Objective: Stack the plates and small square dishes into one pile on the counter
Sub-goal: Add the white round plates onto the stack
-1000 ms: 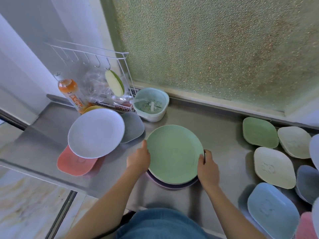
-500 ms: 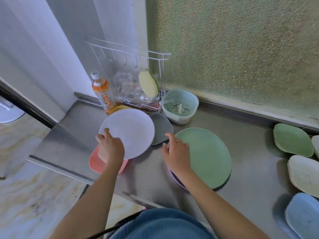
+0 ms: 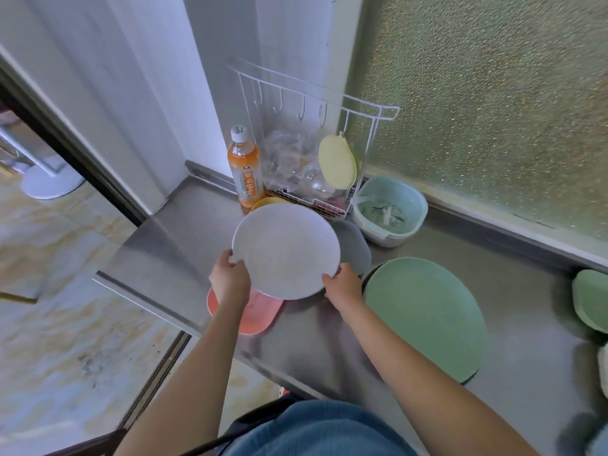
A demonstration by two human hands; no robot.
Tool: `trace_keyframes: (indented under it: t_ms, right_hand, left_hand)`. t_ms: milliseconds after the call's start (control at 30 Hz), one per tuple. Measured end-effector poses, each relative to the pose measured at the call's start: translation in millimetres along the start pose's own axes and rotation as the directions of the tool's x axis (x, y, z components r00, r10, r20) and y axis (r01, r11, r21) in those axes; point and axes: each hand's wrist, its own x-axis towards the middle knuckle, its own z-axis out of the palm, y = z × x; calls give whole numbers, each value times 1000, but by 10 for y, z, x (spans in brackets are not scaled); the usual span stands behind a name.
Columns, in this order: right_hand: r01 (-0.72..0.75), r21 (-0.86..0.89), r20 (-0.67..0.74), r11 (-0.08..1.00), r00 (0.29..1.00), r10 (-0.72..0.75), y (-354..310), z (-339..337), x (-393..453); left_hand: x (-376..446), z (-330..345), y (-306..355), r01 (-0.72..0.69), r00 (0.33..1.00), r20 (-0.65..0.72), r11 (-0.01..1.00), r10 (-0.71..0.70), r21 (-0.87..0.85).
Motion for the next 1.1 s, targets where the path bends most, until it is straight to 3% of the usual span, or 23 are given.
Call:
trace_keyframes:
  t_ms: [67, 200, 333, 467, 600, 700, 767, 1100]
  right_hand:
    - [-63, 78, -44, 995, 997, 66, 8, -40, 9]
    - [-91, 299, -70, 950, 991, 117, 40, -269, -49]
    - [-15, 356, -96, 935, 994, 52, 207, -774, -164]
    - [66, 217, -188, 974, 982, -25, 652, -1431, -262]
    - [21, 70, -214, 997, 977, -5, 1120, -1882, -384]
    - [-31, -38, -220, 999, 975, 21, 1401, -2068, -467]
    - [-66, -103, -229, 993, 973, 40, 1531, -2122, -500]
    - [-11, -362, -177, 932, 983, -57, 1643, -2091, -520]
  left_hand:
    - [-76, 18, 52, -73, 997, -33, 991, 70, -116]
    - [-230, 49, 82, -148, 986, -101, 975, 133, -164]
    - [-315, 276, 47, -31, 995, 86, 961, 57, -274]
    - [-509, 669, -19, 26, 963, 265, 958, 53, -287]
    - [-911, 1066, -48, -260, 886, 415, 963, 207, 74]
    - [-1176, 1210, -83, -498, 830, 467, 784, 306, 371]
    - [-1265, 1270, -130, -603, 782, 504, 650, 367, 463]
    - [-1301, 1282, -190, -669, 743, 548, 390, 384, 633]
